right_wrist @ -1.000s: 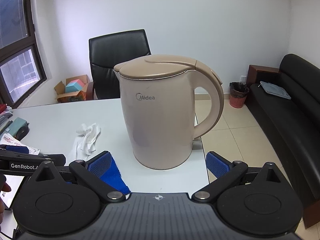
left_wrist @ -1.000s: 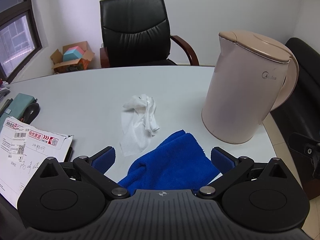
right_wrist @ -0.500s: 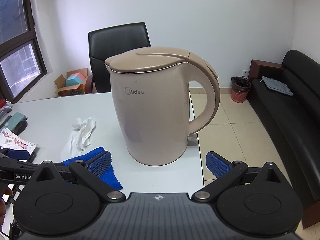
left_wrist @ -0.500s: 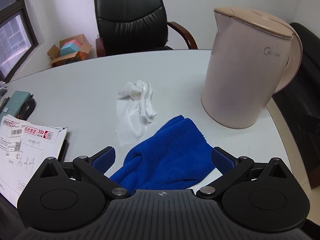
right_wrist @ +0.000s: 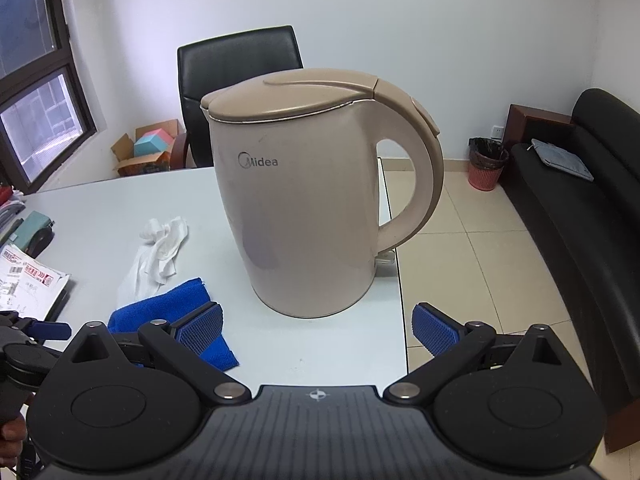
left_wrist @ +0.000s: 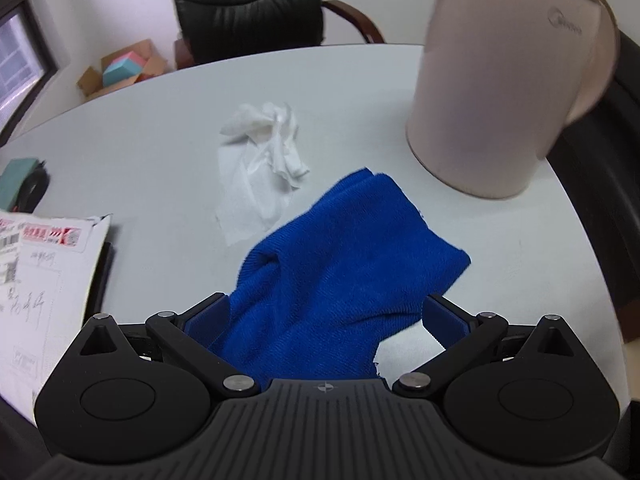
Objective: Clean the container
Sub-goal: 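Close the left tool on the blue cloth and grasp it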
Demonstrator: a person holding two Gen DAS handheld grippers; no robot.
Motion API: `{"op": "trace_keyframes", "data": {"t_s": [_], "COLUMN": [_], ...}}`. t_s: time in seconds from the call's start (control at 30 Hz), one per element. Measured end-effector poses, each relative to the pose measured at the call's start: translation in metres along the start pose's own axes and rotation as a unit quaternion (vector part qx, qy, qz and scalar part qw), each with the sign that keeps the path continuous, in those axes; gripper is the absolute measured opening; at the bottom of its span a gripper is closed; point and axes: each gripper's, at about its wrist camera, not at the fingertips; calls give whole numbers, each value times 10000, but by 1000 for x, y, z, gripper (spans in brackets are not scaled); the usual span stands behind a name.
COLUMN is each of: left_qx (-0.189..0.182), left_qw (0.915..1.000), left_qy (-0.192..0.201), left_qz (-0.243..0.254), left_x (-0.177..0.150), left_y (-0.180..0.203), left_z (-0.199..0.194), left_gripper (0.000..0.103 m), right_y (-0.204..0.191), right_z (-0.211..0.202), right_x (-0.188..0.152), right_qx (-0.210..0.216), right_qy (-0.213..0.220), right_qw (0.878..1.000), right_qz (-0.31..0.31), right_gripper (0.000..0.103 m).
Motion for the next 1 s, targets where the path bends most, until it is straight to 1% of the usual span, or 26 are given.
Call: {"op": "trace_keyframes", "data": {"t_s": [0.1,0.23,0.3,0.4,0.47,0.53,0.63,0.73,0.8,0.9,1.0], "left_qx": [-11,-70,-50,-62,-149,-248,-371,-250,-146,41,110], "left_qw": [9986,9968,9965,9976,9987,9994,9986,9972,9970,9974,9974], "left_qy": [-47,-214,-254,-296,-248,-182,-206,-306,-325,-339,-318], "left_qz": [528,767,791,619,419,172,-321,-636,-684,-628,-630], "left_x": [-15,-26,-30,-28,-25,-21,-15,-12,-12,-12,-13], "left_y": [5,4,2,-6,-11,-15,-17,-15,-13,-12,-13], "left_z": [10,19,22,26,26,25,30,39,44,52,56], "left_gripper": [102,102,101,101,101,100,101,101,101,100,102], "right_y": [3,8,9,10,9,9,10,12,13,14,17], "right_z": [1,2,2,3,3,2,1,-1,-2,-4,-6], "right_x": [1,1,1,0,0,-1,-1,-1,-2,-2,-2], "right_qx": [-7,-31,-50,-65,-69,-84,-125,-164,-183,-207,-257], "right_qy": [-30,-44,-49,-57,-65,-66,-70,-81,-81,-79,-73], "right_qw": [10000,10000,10000,9999,9999,9999,9999,9998,9998,9997,9996], "right_qz": [-8,18,49,70,72,63,65,80,67,54,54], "right_gripper": [103,103,103,103,103,103,103,103,103,103,103]}}
Point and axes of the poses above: each gripper's, at about its wrist camera, not at the fingertips, and z roughly the way its jaws point, y to its right, x to its top, and after that the axes turned 7 degrees about y, right-handed
